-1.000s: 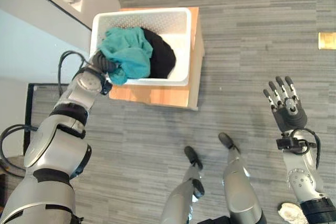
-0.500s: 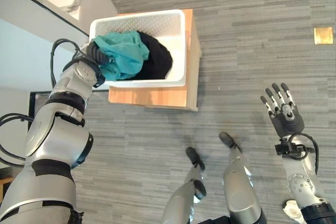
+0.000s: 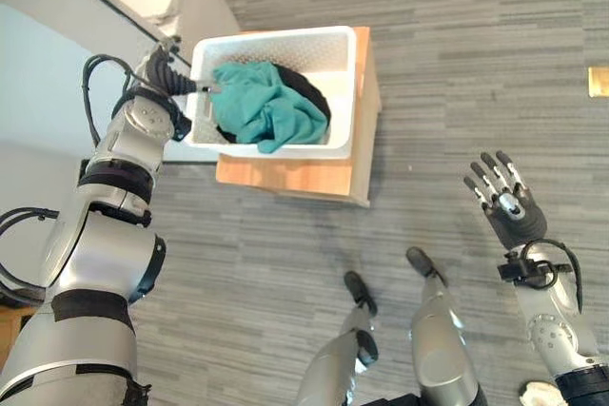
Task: Pick up bed clothes into laundry basket.
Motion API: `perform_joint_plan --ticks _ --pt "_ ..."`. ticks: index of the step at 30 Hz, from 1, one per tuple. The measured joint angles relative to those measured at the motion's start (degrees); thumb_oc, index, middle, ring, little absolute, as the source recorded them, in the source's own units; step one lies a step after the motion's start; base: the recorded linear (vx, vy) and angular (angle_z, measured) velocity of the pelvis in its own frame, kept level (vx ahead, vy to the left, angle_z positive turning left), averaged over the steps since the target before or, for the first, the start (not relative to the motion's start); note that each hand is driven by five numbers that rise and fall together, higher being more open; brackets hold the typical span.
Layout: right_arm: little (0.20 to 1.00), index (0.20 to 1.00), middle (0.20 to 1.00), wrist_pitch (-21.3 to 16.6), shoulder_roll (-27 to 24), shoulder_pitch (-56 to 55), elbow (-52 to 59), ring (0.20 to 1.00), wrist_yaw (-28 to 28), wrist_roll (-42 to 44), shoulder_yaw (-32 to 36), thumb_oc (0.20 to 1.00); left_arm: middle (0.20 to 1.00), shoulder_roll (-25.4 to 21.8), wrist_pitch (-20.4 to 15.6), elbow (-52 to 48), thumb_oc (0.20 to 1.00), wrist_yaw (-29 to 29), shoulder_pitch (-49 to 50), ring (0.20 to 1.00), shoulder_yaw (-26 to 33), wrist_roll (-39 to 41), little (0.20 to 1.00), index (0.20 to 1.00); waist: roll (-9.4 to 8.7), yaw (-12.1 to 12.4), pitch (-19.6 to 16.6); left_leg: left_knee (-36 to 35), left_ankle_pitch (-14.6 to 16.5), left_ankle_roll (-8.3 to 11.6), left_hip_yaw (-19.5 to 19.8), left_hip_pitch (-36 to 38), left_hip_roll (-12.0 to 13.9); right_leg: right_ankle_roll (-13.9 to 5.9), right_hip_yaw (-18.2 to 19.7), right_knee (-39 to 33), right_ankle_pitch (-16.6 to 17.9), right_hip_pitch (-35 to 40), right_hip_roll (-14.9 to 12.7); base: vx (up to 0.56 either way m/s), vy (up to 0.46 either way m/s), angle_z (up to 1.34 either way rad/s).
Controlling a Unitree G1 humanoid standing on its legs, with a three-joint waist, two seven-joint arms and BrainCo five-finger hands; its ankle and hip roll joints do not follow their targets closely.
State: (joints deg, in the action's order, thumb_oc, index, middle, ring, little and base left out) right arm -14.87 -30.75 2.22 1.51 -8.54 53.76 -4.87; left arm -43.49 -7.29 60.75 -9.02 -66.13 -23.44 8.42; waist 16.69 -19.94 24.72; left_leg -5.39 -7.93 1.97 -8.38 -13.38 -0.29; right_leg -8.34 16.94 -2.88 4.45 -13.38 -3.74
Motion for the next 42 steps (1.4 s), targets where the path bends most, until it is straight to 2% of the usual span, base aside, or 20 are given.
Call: perform_joint_plan --ticks 2,5,7,9,14,23,25,26,27,28,29,31,32,33,34,37,38,39,40,42 --pt "1.000 1.000 1.000 0.1 0.0 1.3 0.0 1.000 0.3 -1.3 0.5 1.000 1.000 0.1 -1.6 -16.6 1.000 -0.2 13.0 1.000 10.5 6.6 1.000 1.000 0.57 1.1 -0.5 0.0 0.1 0.04 0.8 1.4 0.0 0.03 -0.6 -0.1 0.0 1.5 0.0 0.05 -0.012 0.08" --pt "1.000 1.000 1.000 0.4 0.1 1.2 -0.2 1.000 0.5 -3.1 2.4 1.000 1.000 1.1 -6.8 -32.5 1.000 1.0 29.5 1.000 16.4 15.9 1.000 1.000 -0.10 4.0 -1.4 0.0 1.1 0.51 1.4 3.7 0.8 0.75 -1.5 0.2 -0.6 3.9 0.8 0.07 -0.005 0.04" --pt "1.000 1.000 1.000 0.5 0.3 -0.2 -0.3 1.000 0.5 -3.9 4.6 1.000 1.000 7.2 -9.3 -44.3 1.000 3.0 42.6 1.000 24.8 21.4 1.000 1.000 -1.07 6.2 -2.4 -0.1 1.7 0.50 1.4 5.7 1.3 1.32 -1.5 0.3 -1.0 5.8 1.3 0.04 -0.001 -0.08" --pt "1.000 1.000 1.000 0.5 0.7 -2.6 -2.6 1.000 0.4 -5.2 6.1 1.000 1.000 14.3 -10.8 -53.0 1.000 5.4 59.3 1.000 29.4 25.9 1.000 1.000 -4.34 8.2 -5.1 0.0 2.2 0.80 2.9 8.7 2.1 2.48 -2.8 0.4 -2.2 8.8 1.9 0.04 0.050 0.33" --pt "1.000 1.000 1.000 -0.2 14.1 -4.8 -9.9 1.000 2.6 -8.1 7.7 1.000 1.000 22.2 -10.3 -44.6 1.000 7.8 72.0 1.000 28.5 32.0 1.000 1.000 -11.83 13.1 -13.9 0.0 2.8 0.83 6.6 10.0 2.8 3.88 -7.1 5.4 -6.6 10.2 3.0 0.01 0.066 0.42" --pt "1.000 1.000 1.000 4.4 10.2 -7.3 -10.3 1.000 1.7 -16.3 -10.6 1.000 1.000 34.9 -8.3 -44.2 1.000 9.9 72.8 1.000 20.3 36.9 1.000 1.000 -13.93 17.0 -16.8 0.1 1.9 -1.19 12.8 13.3 -0.6 2.47 -13.4 14.2 -12.4 12.4 -0.2 -0.10 -0.018 0.43" --pt "1.000 1.000 1.000 4.2 10.4 -7.3 -10.1 1.000 2.1 -17.9 -12.5 1.000 1.000 34.1 -8.3 -44.0 1.000 9.2 70.4 1.000 16.2 38.1 1.000 1.000 -15.35 18.1 -16.6 2.0 1.7 -0.65 18.2 12.1 -1.9 2.88 -14.3 18.1 -15.3 13.0 0.2 -0.18 -0.193 1.28" --pt "1.000 1.000 1.000 4.5 10.5 -8.0 -9.2 1.000 2.3 -18.5 -12.6 1.000 1.000 34.3 -8.3 -44.2 1.000 9.2 68.7 1.000 14.6 38.0 1.000 1.000 -14.62 18.7 -16.2 2.7 0.0 1.28 24.9 10.7 -3.2 3.47 -12.5 19.3 -17.1 14.3 2.1 -0.15 -0.171 1.32" --pt "1.000 1.000 1.000 4.5 10.5 -8.0 -9.2 1.000 2.3 -18.5 -12.6 1.000 1.000 34.3 -8.3 -44.2 1.000 9.2 68.7 1.000 14.6 38.0 1.000 1.000 -14.62 18.7 -16.2 2.7 0.0 1.28 24.9 10.7 -3.2 3.47 -12.5 19.3 -17.1 14.3 2.1 -0.09 -0.088 3.49" --pt "1.000 1.000 1.000 4.2 9.1 -7.8 -7.5 1.000 2.6 -20.0 -13.0 1.000 1.000 33.0 -8.8 -44.0 1.000 9.5 63.3 1.000 12.0 37.5 1.000 1.000 -14.65 17.5 -15.2 4.5 1.5 0.97 32.1 6.3 -3.6 6.53 -1.5 19.0 -19.6 16.7 9.9 -0.13 -0.203 3.20" --pt "1.000 1.000 1.000 4.3 8.2 -7.0 -7.4 1.000 2.4 -20.2 -13.2 1.000 1.000 32.0 -8.7 -43.4 1.000 9.1 62.0 1.000 12.2 37.6 1.000 1.000 -15.46 18.5 -15.2 5.1 2.2 1.44 33.2 5.7 -4.2 8.87 2.4 20.1 -20.2 16.6 11.5 -0.19 -0.263 3.72" --pt "1.000 1.000 1.000 3.7 5.9 -4.5 -5.9 1.000 2.2 -21.6 -13.6 1.000 1.000 29.7 -8.7 -44.3 1.000 9.1 65.3 1.000 14.9 35.8 1.000 1.000 -12.61 20.0 -13.8 7.3 3.6 2.53 38.0 4.0 -5.2 10.92 7.0 24.3 -22.0 17.7 18.2 -0.33 -0.349 1.75" --pt "1.000 1.000 1.000 3.0 5.0 -5.0 -5.3 1.000 2.0 -22.3 -13.4 1.000 1.000 29.0 -9.1 -46.2 1.000 9.0 67.2 1.000 16.3 34.5 1.000 1.000 -12.36 20.3 -12.9 7.6 8.6 6.94 40.1 3.5 -6.0 14.47 3.3 24.3 -20.5 17.3 18.3 -0.31 -0.306 1.74" --pt "1.000 1.000 1.000 2.8 5.4 -5.4 -5.8 1.000 2.0 -22.4 -13.2 1.000 1.000 28.3 -9.2 -46.8 1.000 8.9 67.4 1.000 17.0 33.7 1.000 1.000 -14.99 20.5 -12.7 9.7 7.6 6.32 39.2 2.1 -7.8 13.58 1.8 23.1 -19.2 16.0 15.5 -0.25 -0.285 2.14" --pt "1.000 1.000 1.000 2.8 5.9 -7.4 -6.9 1.000 2.2 -22.2 -12.1 1.000 1.000 28.3 -9.5 -46.2 1.000 8.9 68.5 1.000 17.4 33.0 1.000 1.000 -15.72 21.9 -13.4 14.8 8.5 3.62 36.6 -1.2 -10.7 15.41 -4.8 22.4 -17.9 14.3 12.6 -0.16 -0.200 1.87" --pt "1.000 1.000 1.000 2.9 6.5 -8.0 -7.0 1.000 2.4 -22.2 -11.1 1.000 1.000 29.1 -9.5 -46.5 1.000 7.8 70.5 1.000 18.0 32.4 1.000 1.000 -14.02 25.3 -13.6 16.3 9.3 2.56 35.3 -1.6 -9.5 14.50 -11.9 19.5 -14.6 12.8 10.7 -0.29 -0.093 1.52" --pt "1.000 1.000 1.000 2.6 6.4 -9.7 -6.8 1.000 2.6 -22.2 -9.9 1.000 1.000 29.6 -9.3 -46.3 1.000 7.3 71.1 1.000 18.2 30.4 1.000 1.000 -13.28 24.3 -13.7 14.2 13.8 1.36 27.1 -1.1 -7.4 14.45 -16.5 17.8 -14.3 13.7 10.0 -0.40 0.031 2.07" --pt "1.000 1.000 1.000 2.8 5.8 -11.2 -7.6 1.000 3.8 -22.4 -8.3 1.000 1.000 29.7 -8.7 -47.2 1.000 6.4 72.5 1.000 18.1 28.5 1.000 1.000 -13.38 23.8 -13.5 12.7 14.1 1.14 20.6 0.4 -5.9 14.79 -21.6 17.4 -14.4 13.6 7.9 -0.52 0.045 2.49" --pt "1.000 1.000 1.000 2.9 6.0 -13.3 -7.5 1.000 4.7 -22.5 -6.4 1.000 1.000 28.5 -7.5 -48.0 1.000 5.4 72.8 1.000 17.8 28.6 1.000 1.000 -15.39 23.8 -12.2 19.1 13.8 0.99 9.0 -1.5 -4.7 14.05 -28.1 14.5 -13.3 15.5 5.0 -0.61 0.061 2.88" --pt "1.000 1.000 1.000 3.0 7.2 -15.9 -6.8 1.000 5.7 -22.4 -3.4 1.000 1.000 27.1 -6.3 -49.4 1.000 5.3 74.7 1.000 19.2 28.5 1.000 1.000 -17.92 22.9 -12.5 26.9 13.8 0.47 4.3 -2.0 -4.1 13.96 -32.8 12.3 -12.2 17.4 0.9 -0.24 0.089 1.91"
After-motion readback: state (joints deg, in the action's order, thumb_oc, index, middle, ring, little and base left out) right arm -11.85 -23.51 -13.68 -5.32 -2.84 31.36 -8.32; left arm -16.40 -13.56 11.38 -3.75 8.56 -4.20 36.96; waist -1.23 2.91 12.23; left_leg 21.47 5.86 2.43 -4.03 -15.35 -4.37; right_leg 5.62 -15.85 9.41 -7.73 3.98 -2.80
